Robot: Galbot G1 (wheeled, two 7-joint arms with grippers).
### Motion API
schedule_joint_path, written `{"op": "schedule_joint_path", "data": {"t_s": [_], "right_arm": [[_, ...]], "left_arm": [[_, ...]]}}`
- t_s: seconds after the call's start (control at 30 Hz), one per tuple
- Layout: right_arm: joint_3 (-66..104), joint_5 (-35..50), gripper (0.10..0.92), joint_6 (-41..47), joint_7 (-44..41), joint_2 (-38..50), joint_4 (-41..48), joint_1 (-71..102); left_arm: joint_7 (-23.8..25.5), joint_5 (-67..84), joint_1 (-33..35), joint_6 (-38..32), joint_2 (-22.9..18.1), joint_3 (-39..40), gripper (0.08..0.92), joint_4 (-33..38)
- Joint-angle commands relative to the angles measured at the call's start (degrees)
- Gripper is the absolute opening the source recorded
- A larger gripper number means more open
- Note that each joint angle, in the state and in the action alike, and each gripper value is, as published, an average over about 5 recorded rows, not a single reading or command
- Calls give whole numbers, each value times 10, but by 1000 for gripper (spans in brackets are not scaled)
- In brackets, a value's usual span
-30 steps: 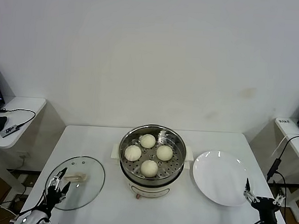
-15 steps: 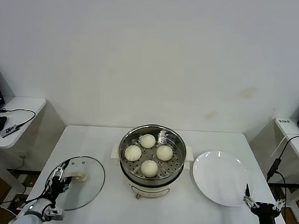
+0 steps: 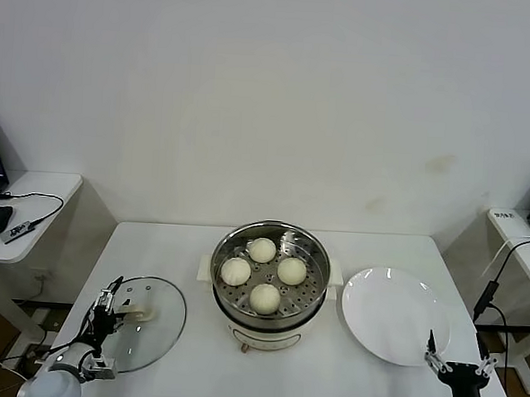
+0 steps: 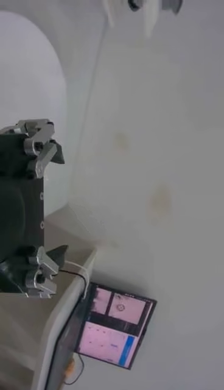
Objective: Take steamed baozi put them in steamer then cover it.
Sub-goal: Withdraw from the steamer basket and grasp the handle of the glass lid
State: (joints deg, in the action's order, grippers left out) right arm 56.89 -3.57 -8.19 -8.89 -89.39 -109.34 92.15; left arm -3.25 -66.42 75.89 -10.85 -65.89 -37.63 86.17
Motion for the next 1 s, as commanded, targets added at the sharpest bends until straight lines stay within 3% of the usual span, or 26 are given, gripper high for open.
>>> {"op": "schedule_joint_path", "data": {"t_s": [0.03, 0.73, 1.0], "right_arm": [[-2, -4, 823, -1, -1, -2, 0, 2], [-10, -5, 823, -4, -2, 1, 2, 4], [-16, -6, 823, -5, -4, 5, 10, 4]], "left_arm": [[-6, 12, -12, -1, -1, 6, 776, -20], [-72, 5, -3, -21, -18, 4, 185, -28], [-95, -8, 37, -33, -21, -34, 152, 53]]}}
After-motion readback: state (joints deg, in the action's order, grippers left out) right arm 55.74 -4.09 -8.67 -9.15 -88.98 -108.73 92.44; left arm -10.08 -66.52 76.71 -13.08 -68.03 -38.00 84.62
